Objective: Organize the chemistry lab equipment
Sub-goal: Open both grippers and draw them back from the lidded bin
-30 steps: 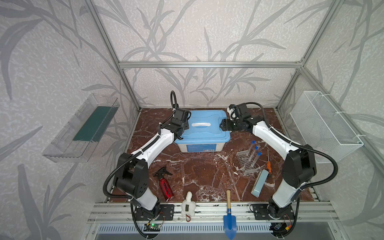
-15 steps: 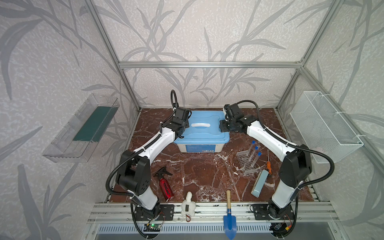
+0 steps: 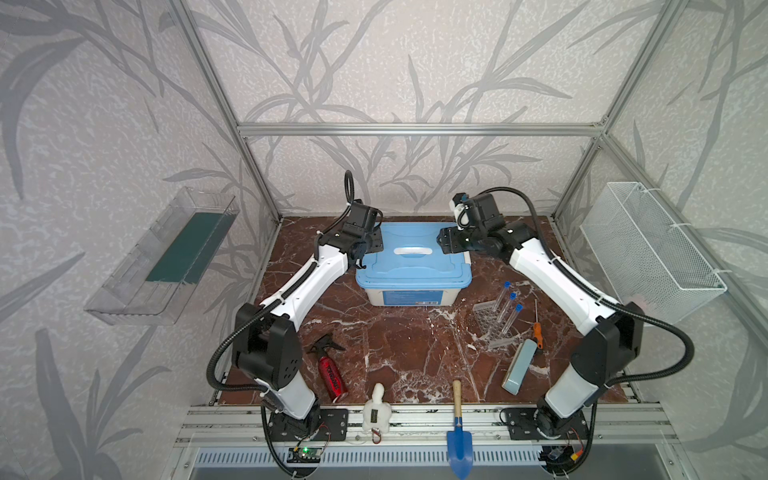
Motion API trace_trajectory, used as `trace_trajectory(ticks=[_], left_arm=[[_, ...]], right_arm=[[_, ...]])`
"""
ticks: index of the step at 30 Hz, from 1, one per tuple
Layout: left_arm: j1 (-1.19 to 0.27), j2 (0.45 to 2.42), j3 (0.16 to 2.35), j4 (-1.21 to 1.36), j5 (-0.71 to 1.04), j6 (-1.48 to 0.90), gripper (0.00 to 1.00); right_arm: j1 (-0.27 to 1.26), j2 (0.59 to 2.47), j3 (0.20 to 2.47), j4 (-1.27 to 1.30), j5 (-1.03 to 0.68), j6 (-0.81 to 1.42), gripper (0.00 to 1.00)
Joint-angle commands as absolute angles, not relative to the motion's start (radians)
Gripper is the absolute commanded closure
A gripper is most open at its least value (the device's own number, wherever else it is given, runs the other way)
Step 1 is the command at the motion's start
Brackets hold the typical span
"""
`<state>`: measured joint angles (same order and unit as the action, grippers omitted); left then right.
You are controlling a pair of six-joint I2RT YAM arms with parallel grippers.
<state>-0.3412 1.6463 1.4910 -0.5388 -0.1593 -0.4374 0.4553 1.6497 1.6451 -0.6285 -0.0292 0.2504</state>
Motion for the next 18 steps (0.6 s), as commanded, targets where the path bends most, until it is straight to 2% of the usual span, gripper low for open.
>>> trace_trajectory(ticks=[1,5,8,10,14,18], left_arm=[[-0.273,1.564,1.533,-0.605,-0.13,-0.428,0.32],[-0.217,1.49,1.47,-0.602,-0.16,-0.392,0.24],[-0.195,1.43,1.348,-0.516,-0.21,-0.314,0.15],[-0.164,1.406,1.286,-0.491,-0.232,-0.296,0.06],[-0.095,1.409,1.213,-0.456,-0.216,-0.283,0.01],[-0.084,1.399,1.107,-0.354,-0.276,-0.237,0.01]], right_arm=[[0.36,1.56,1.603,-0.633,-0.086,0.24,0.21],[0.237,1.481,1.508,-0.628,-0.079,0.212,0.12],[0.144,1.442,1.43,-0.636,-0.011,0.22,0.0],[0.098,1.442,1.397,-0.637,0.02,0.2,0.01],[0.067,1.451,1.328,-0.604,0.081,0.204,0.01],[0.055,1.451,1.245,-0.505,0.114,0.182,0.01]])
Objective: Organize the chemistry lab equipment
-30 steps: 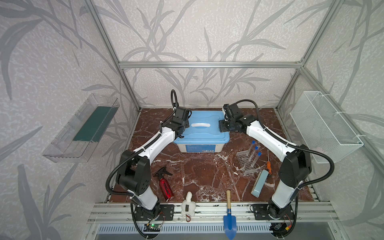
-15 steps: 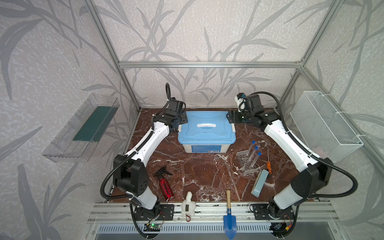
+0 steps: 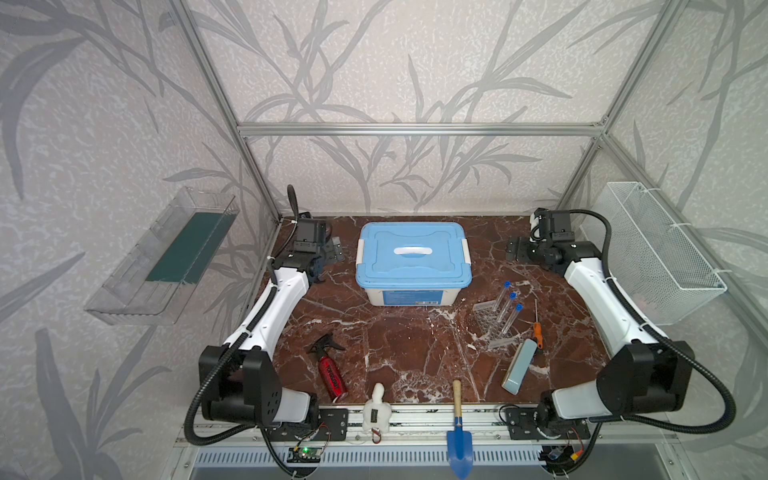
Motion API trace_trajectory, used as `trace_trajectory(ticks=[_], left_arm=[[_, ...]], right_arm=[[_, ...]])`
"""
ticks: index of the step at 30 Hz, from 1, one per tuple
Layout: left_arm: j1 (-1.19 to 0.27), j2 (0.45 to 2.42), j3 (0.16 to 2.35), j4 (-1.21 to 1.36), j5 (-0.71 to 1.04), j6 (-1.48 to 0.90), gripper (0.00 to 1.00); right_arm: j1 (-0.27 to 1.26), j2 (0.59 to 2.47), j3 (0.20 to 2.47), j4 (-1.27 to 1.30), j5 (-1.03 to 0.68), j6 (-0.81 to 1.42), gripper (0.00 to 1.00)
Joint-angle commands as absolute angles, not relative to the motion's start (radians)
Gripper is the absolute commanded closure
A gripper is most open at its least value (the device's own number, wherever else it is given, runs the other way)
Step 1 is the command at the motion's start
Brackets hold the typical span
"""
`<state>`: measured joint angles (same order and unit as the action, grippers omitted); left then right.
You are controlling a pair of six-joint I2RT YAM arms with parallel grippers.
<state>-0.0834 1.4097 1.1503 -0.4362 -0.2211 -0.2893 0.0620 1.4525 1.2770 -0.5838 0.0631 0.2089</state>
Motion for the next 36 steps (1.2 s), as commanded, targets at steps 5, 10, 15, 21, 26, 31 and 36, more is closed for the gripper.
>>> trace_trajectory(ticks=[5,10,15,21,26,31,36], left_arm=[[-0.074,1.456,1.036,-0.255,-0.404,-0.184,0.01],[-0.063,1.476,0.969,-0.163,-0.463,-0.106,0.01],[-0.001,1.451,0.861,-0.052,-0.415,-0.084,0.01],[0.041,1.415,0.696,0.181,-0.316,-0.077,0.01],[0.084,1.462,0.614,0.348,-0.226,-0.137,0.01],[0.117,1.47,0.53,0.535,-0.129,-0.177,0.01],[0.14,1.502,0.539,0.564,-0.053,-0.171,0.01]], right_arm=[[0.004,1.5,1.189,-0.39,0.141,0.177,0.01],[-0.055,1.526,1.123,-0.278,0.059,0.194,0.01],[-0.076,1.527,1.032,-0.195,0.069,0.149,0.01],[-0.105,1.496,0.889,-0.049,0.047,0.147,0.01],[-0.107,1.454,0.757,0.147,0.05,0.165,0.01],[-0.107,1.402,0.632,0.313,0.025,0.146,0.0],[-0.107,1.397,0.587,0.38,-0.02,0.143,0.0]])
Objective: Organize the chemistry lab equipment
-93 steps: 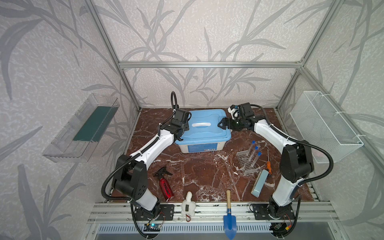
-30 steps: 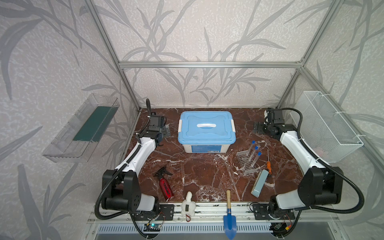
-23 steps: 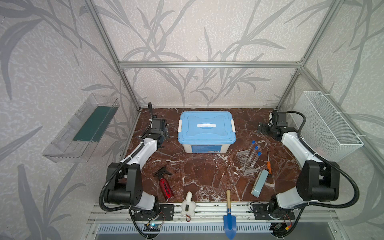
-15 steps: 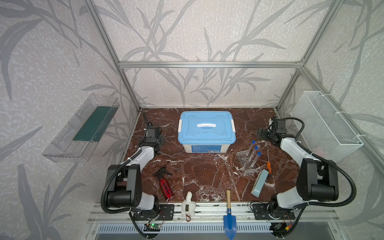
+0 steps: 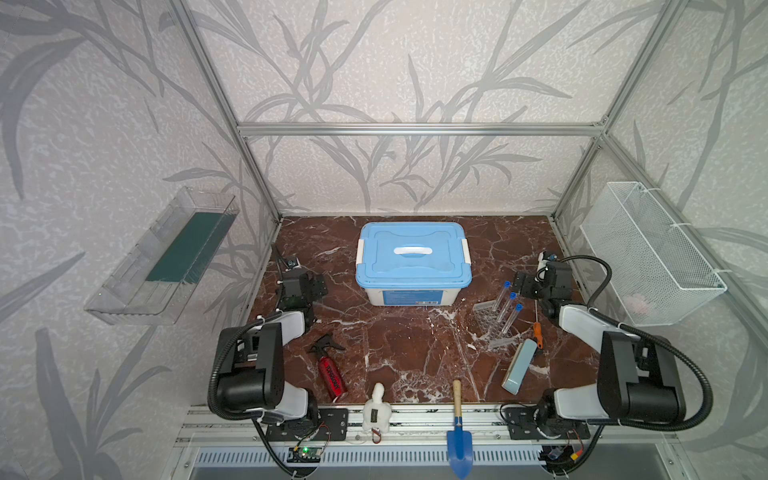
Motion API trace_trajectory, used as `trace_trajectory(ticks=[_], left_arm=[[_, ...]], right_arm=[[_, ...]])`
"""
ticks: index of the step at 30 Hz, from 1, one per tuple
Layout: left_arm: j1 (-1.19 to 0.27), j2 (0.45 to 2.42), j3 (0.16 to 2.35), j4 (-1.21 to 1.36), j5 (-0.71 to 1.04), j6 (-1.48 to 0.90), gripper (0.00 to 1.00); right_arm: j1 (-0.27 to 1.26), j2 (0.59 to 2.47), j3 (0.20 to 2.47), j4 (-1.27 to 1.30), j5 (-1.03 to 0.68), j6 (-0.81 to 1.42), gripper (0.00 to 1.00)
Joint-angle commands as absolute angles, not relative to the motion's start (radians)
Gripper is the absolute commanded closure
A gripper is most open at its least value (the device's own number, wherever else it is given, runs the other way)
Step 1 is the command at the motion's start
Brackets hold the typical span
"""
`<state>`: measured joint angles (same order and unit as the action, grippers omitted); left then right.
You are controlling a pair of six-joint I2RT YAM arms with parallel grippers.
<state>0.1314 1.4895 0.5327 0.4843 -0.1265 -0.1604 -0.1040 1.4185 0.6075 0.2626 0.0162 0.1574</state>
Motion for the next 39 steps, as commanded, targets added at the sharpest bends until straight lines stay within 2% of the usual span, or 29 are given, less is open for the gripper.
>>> trace_trajectory(ticks=[1,10,19,27,29,37,39], left_arm=[[0.14,1.504,0.54,0.563,-0.042,-0.165,0.01],[0.138,1.502,0.491,0.669,0.046,-0.118,0.01],[0.124,1.52,0.475,0.72,0.108,-0.073,0.01],[0.097,1.531,0.405,0.847,0.086,-0.042,0.01],[0.097,1.569,0.366,0.968,0.082,-0.046,0.01],[0.1,1.565,0.366,0.961,0.072,-0.055,0.01],[0.1,1.561,0.367,0.947,0.072,-0.055,0.01]], right_arm=[[-0.105,1.396,0.572,0.397,-0.034,0.14,0.0],[-0.07,1.425,0.429,0.656,0.009,0.131,0.01],[-0.011,1.433,0.401,0.733,-0.011,0.044,0.0],[0.001,1.439,0.396,0.766,-0.01,0.029,0.01],[0.001,1.44,0.4,0.762,-0.008,0.028,0.01],[0.025,1.453,0.369,0.827,0.003,0.003,0.01],[0.04,1.545,0.34,0.966,0.015,-0.008,0.01]])
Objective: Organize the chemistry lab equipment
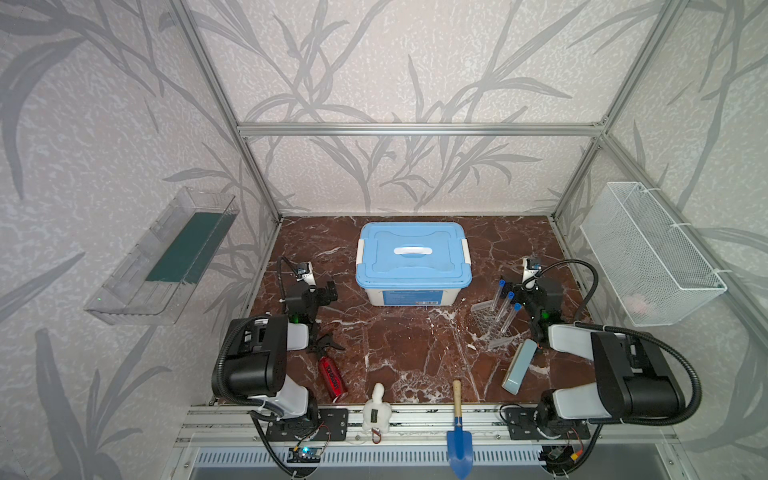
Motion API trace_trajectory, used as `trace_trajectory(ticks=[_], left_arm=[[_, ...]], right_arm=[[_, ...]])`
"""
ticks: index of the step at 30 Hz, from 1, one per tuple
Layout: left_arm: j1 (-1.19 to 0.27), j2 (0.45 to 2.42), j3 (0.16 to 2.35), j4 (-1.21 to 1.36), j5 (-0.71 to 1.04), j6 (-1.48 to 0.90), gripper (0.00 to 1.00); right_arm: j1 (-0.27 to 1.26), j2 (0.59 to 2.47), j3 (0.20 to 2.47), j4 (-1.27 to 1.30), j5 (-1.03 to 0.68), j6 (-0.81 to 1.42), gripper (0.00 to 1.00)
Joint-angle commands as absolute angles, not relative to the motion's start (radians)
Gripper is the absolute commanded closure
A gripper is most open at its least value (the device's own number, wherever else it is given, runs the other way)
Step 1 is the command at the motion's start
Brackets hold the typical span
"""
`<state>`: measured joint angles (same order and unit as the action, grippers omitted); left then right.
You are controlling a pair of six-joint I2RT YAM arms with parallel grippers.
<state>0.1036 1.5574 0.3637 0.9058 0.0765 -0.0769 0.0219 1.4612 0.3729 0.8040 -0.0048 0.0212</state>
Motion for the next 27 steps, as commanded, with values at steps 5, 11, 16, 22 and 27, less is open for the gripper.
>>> trace_trajectory(ticks=[5,11,16,22,27], left_arm=[[0.098,1.563,0.373,0.945,0.111,-0.036,0.01],[0.097,1.564,0.371,0.948,0.115,-0.035,0.01],[0.098,1.565,0.37,0.951,0.115,-0.035,0.01],[0.098,1.565,0.371,0.949,0.113,-0.035,0.01],[0.097,1.564,0.372,0.948,0.113,-0.035,0.01]], right_arm=[[0.078,1.553,0.371,0.92,0.09,-0.028,0.01],[0.082,1.535,0.382,0.873,0.095,-0.029,0.01],[0.082,1.539,0.38,0.886,0.092,-0.03,0.01],[0.09,1.543,0.4,0.852,0.1,-0.04,0.01],[0.093,1.54,0.391,0.866,0.098,-0.044,0.01]])
